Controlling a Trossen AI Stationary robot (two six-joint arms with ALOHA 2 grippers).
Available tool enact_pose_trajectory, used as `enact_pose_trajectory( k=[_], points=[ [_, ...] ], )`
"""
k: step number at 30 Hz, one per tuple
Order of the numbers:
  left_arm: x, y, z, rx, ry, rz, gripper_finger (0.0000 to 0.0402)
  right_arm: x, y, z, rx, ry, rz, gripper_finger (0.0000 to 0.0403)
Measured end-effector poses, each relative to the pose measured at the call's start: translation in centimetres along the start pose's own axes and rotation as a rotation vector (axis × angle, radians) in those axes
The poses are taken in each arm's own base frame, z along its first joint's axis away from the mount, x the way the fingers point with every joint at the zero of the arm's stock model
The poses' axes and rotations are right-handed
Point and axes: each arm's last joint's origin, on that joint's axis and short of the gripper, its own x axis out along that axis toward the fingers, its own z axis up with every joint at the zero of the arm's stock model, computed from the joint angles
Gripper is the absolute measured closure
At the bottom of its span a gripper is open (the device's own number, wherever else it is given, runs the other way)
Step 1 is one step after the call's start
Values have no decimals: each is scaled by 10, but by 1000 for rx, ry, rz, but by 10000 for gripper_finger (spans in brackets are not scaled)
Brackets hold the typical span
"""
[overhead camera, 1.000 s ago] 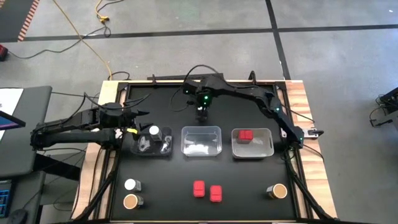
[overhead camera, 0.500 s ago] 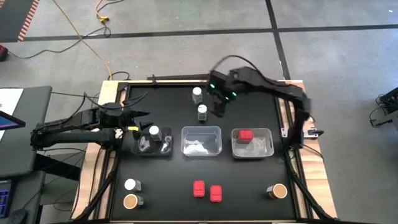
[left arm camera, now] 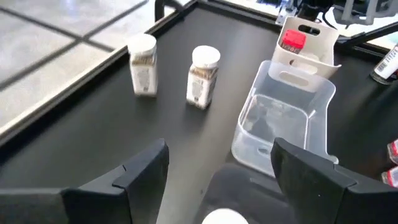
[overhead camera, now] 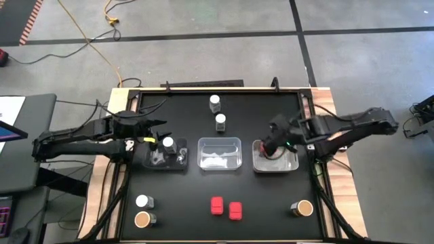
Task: Sort spices by type
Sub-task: Put the top right white seasoning bottle into the black bin
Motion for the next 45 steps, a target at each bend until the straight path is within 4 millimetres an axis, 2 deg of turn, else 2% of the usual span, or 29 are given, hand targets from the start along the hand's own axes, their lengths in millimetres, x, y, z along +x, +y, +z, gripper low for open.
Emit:
enact_pose_trajectory(
  k=[5,10,22,31,39,45],
  points=[
    [23,-6,11,7,-52,-18,131,10,-17,-36,51,-4,28,85],
    [47,-13,21,11,-26,-17,131,10,-29,-47,15,-4,33,85],
    [95,-20,76,73,44,36,131,-6,-51,-40,-162,-129,40,85],
    [118,-14,107,71,106,87,131,-11,-50,-27,-324,-248,85,85],
    [135,-12,105,107,146,92,131,-9,-50,-23,-352,-260,76,85],
    [159,-14,94,180,204,35,131,-8,-50,-24,-366,-245,67,85]
  ],
)
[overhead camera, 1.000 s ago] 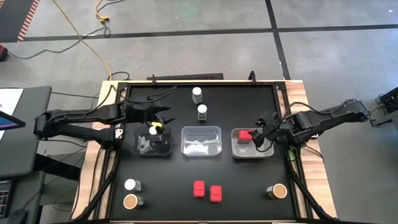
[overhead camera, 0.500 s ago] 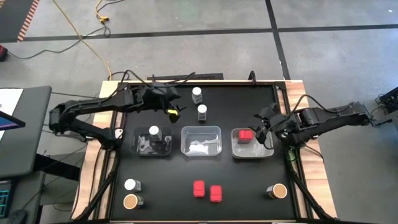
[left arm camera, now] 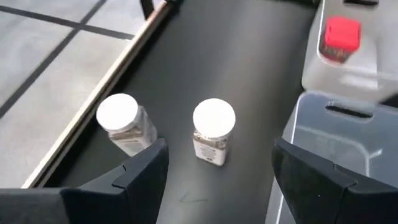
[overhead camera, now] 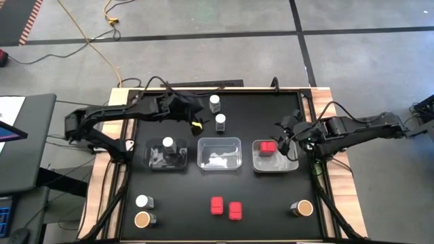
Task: Sort spices by type
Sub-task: Put the top right white seasoning bottle into the black bin
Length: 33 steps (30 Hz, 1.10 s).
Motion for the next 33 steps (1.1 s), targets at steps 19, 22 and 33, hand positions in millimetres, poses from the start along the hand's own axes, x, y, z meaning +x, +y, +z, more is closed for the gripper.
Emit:
enact_pose_trajectory(
  k=[19,22,33],
  points=[
    [67,12,31,122,29,-181,132,11,1,1,48,44,-14,85],
    [75,14,39,152,105,-191,132,11,1,1,47,45,-14,85],
    [107,3,58,209,362,-255,132,11,0,1,41,48,-16,85]
  ],
)
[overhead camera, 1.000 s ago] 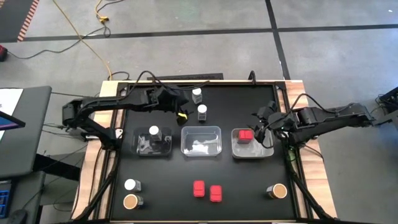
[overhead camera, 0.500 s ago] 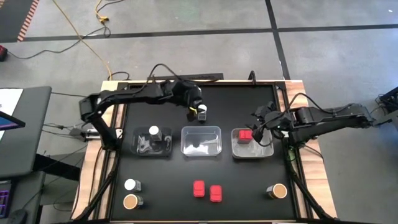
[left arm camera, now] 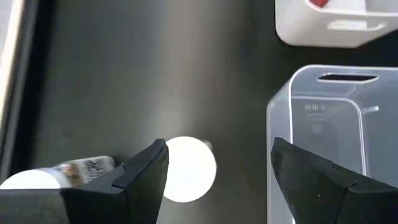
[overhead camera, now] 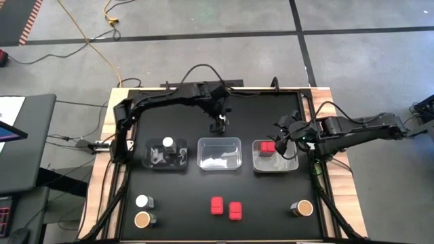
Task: Sort spices by type
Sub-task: Put the top right white seasoning bottle into the black bin
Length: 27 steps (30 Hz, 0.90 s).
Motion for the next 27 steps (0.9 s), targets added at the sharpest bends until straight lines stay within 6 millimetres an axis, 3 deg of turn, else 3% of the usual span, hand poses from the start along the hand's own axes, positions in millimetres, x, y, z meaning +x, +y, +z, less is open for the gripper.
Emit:
enact_pose_trajectory(
  k=[8,19,27],
  points=[
    [30,-5,0,46,119,-16,132,0,0,0,-2,4,-2,85],
    [31,-1,-2,37,150,55,132,0,-1,-2,-9,16,-8,85],
    [27,-11,3,32,136,34,132,0,-1,-2,-10,17,-8,85]
  ],
)
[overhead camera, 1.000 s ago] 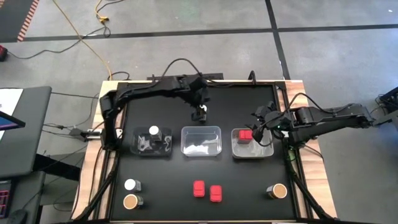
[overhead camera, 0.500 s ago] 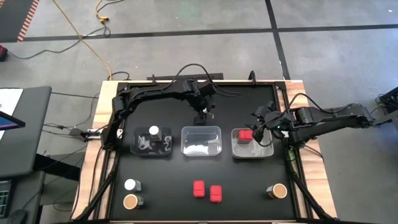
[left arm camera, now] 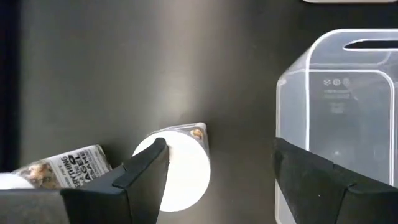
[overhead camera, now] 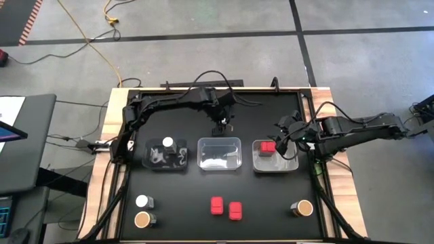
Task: Sort spices by type
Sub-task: Put the top right white seasoning bottle into the black bin
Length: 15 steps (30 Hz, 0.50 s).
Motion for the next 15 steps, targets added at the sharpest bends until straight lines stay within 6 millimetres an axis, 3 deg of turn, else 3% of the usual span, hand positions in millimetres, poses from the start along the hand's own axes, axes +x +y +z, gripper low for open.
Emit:
enact_pose_trajectory(
  k=[9,15],
  points=[
    [-16,3,12,-13,-68,27,132,0,0,-1,-4,7,-3,85],
    [-13,7,9,-44,-35,36,132,0,-1,-3,-13,24,-12,85]
  ],
)
